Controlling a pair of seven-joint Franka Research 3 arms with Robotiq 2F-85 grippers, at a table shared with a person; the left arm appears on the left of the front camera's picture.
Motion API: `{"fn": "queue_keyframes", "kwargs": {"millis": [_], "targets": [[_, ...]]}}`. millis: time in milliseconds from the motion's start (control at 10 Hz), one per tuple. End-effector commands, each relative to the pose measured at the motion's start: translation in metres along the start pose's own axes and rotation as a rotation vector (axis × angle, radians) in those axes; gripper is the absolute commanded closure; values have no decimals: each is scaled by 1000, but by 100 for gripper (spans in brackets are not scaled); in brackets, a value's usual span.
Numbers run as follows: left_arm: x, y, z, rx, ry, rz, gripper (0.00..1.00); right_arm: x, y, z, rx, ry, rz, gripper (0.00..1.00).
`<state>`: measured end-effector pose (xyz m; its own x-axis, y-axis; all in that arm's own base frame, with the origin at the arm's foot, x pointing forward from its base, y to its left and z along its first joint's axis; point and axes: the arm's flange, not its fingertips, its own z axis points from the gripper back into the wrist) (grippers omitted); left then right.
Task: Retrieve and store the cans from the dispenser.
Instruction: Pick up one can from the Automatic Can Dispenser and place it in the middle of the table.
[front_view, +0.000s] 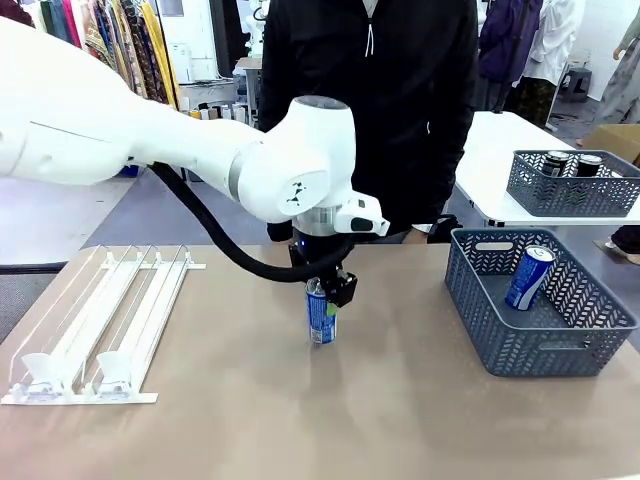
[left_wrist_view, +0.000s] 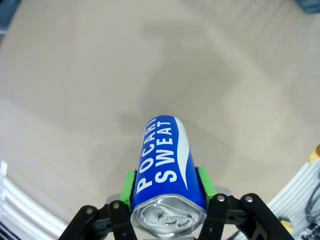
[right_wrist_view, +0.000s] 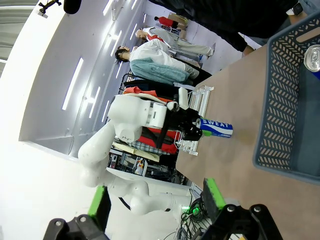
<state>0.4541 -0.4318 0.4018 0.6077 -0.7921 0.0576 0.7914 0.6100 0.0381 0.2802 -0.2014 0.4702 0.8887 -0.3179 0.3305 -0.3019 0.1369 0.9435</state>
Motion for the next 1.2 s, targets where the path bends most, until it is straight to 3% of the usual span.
{"fn": "queue_keyframes", "kwargs": {"millis": [0,500,600,700,800,1100], "targets": [[3,12,13,-9,-9,-16,100,2,2,1,10,-4,23,0],[6,14,-4,-80,36,-16,100,2,2,1,10,-4,23,0],[6,14,-5,-80,43,-11,86,2,2,1,10,-4,23,0],[7,13,-6,-74,51,-5,37,2,2,1,10,-4,23,0],[7,13,-6,-68,57,-5,0,2,2,1,10,-4,23,0],[4,13,6,-78,16,-10,0,2,2,1,10,-4,23,0]]}}
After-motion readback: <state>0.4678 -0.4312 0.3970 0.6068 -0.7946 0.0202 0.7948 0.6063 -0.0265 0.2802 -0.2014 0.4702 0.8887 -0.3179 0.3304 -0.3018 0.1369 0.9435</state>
